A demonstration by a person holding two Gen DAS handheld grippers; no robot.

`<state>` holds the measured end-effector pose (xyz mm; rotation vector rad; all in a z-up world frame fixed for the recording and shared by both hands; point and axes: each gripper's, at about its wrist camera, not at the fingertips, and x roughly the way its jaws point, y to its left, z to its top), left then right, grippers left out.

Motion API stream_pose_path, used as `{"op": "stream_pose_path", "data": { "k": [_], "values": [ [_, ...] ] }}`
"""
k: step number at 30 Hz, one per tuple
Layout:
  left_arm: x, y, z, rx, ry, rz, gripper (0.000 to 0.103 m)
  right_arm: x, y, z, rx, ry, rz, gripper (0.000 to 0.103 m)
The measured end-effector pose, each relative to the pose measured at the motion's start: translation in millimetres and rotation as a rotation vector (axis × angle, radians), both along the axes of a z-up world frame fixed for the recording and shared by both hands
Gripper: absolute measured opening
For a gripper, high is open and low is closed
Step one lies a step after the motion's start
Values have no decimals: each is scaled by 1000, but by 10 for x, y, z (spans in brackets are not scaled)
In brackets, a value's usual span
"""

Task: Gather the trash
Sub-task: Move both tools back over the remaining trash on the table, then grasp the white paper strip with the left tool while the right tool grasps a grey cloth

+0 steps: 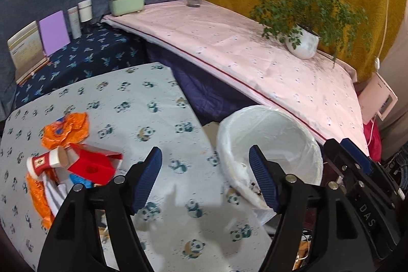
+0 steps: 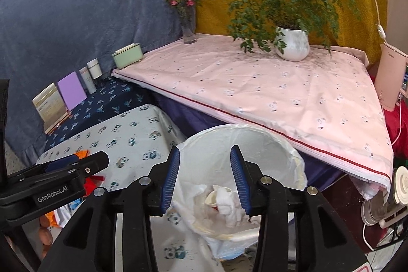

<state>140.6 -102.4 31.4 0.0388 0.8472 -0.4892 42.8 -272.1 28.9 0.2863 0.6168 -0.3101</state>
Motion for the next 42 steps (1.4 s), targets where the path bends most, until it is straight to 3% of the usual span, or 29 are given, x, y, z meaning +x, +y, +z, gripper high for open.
{"op": "stream_pose_path", "data": {
  "k": [6, 11, 22, 31, 42],
  "values": [
    [43, 403, -31, 7, 4, 80, 68, 95, 354, 25, -11, 6, 77, 45],
    [54, 755, -63, 20, -1, 154, 80, 176, 661, 13, -16, 18, 143, 46],
    [109, 1504, -342, 60, 55, 300, 80, 305, 1213, -205, 2, 81, 267, 47],
    [63, 1822, -640, 110, 101, 336, 80, 406, 1688, -521, 22, 156, 369, 47],
    [79, 2063, -826, 111, 149, 361, 80, 615, 2065, -779, 46, 221, 439, 47]
  ]
}}
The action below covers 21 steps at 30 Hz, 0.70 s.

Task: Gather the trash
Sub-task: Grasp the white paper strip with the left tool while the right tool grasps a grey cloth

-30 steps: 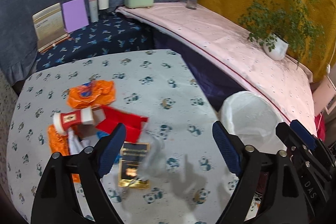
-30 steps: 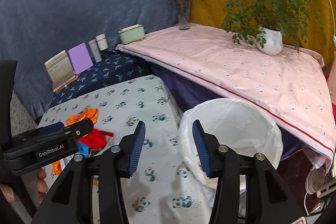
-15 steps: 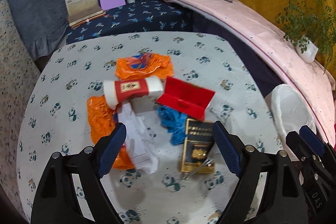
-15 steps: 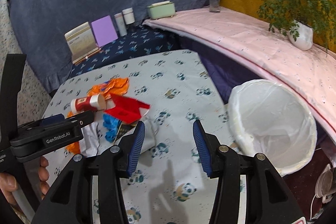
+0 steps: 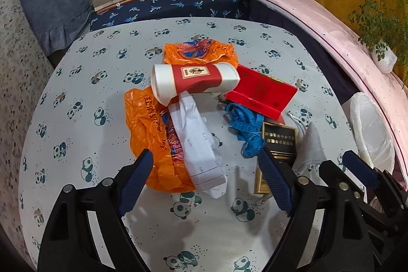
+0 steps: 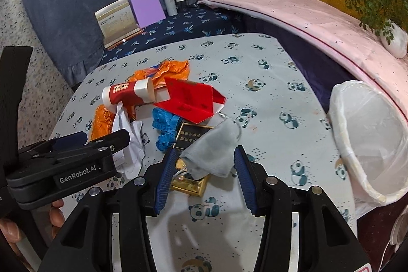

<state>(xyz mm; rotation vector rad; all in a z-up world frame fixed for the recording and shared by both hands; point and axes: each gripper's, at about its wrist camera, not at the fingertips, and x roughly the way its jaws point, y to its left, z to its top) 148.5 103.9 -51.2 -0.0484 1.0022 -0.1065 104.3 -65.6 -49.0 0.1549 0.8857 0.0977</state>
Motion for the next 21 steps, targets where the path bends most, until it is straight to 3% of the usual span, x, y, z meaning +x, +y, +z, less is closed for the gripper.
{"op": "stream_pose_path", "data": {
  "k": [6, 8, 10, 12, 16, 18, 21],
  "values": [
    [33, 78, -77, -11, 22, 10, 80, 86, 74, -144, -5, 33, 12, 44],
    [48, 91, -96, -16, 27, 9, 80, 111, 71, -192, 1, 50, 18, 28],
    [67, 98, -110, -22, 33, 6, 78, 123, 60, -213, 5, 57, 20, 20],
    [94, 93, -139, -26, 43, -1, 71, 126, 42, -208, -2, 55, 18, 13],
    [136, 50, -215, -24, 68, -17, 56, 118, -25, -161, 9, 45, 6, 12],
    [160, 17, -247, -18, 73, -25, 53, 111, -55, -133, 15, 40, 1, 12],
    [189, -29, -285, -4, 82, -37, 38, 102, -86, -89, 18, 31, -1, 12]
  ]
}}
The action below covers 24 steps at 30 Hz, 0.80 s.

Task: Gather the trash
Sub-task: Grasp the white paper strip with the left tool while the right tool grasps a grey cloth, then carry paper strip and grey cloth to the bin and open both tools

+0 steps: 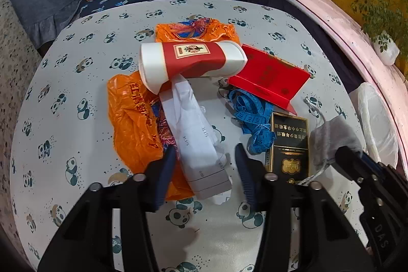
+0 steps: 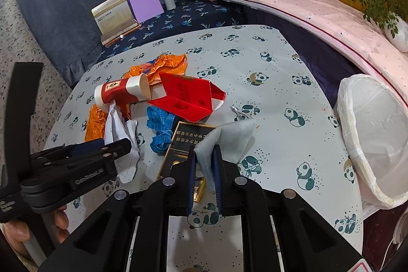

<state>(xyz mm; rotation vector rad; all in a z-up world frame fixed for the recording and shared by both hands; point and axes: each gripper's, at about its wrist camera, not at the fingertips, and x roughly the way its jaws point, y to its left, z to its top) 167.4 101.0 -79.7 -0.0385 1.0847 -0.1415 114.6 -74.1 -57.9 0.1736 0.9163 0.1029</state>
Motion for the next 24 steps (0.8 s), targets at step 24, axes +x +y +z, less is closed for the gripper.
{"op": "stream_pose_path", "data": {
  "k": [24],
  "values": [
    [-245, -454, 635, -61, -131, -115, 27, -224, -395, 599, 19, -169, -83, 12]
  ]
}}
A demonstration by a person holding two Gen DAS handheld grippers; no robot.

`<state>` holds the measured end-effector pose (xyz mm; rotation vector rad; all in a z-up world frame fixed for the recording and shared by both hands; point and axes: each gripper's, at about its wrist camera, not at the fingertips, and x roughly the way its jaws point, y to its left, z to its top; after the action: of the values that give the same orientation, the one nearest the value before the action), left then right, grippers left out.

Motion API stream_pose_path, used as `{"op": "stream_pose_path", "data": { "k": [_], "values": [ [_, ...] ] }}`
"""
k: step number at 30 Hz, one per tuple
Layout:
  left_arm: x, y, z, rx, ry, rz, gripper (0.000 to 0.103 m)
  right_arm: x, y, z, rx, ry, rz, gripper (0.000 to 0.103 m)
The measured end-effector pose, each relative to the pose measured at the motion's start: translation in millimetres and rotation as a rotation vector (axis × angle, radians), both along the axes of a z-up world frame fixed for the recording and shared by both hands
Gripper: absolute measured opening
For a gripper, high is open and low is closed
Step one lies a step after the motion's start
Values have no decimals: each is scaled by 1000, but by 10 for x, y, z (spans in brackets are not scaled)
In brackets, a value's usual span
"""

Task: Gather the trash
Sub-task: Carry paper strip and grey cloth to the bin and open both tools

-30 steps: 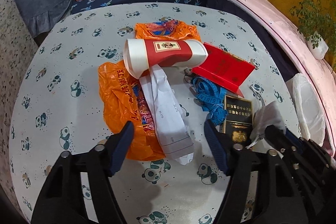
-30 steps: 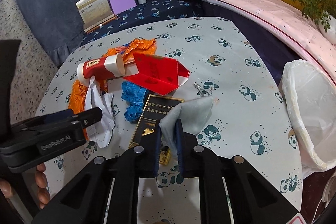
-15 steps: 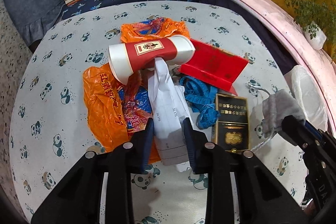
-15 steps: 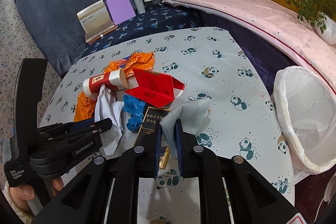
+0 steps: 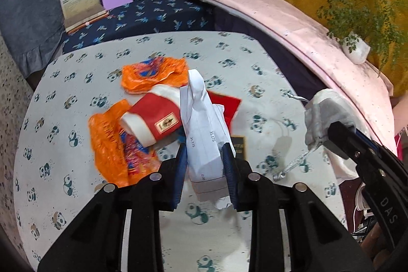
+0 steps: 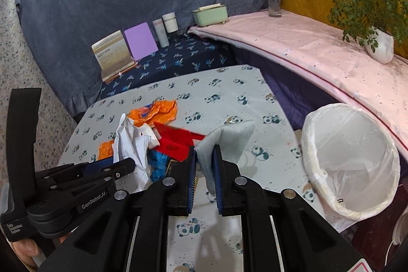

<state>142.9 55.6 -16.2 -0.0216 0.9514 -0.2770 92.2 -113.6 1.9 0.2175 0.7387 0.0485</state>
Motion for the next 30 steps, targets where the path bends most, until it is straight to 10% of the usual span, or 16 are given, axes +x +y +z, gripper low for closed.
{"op": "stream_pose_path", "data": {
  "k": [30],
  "values": [
    [-265, -2091, 344, -7, -80, -381, 27, -599, -1741, 112, 20, -66, -381, 12]
  ]
}}
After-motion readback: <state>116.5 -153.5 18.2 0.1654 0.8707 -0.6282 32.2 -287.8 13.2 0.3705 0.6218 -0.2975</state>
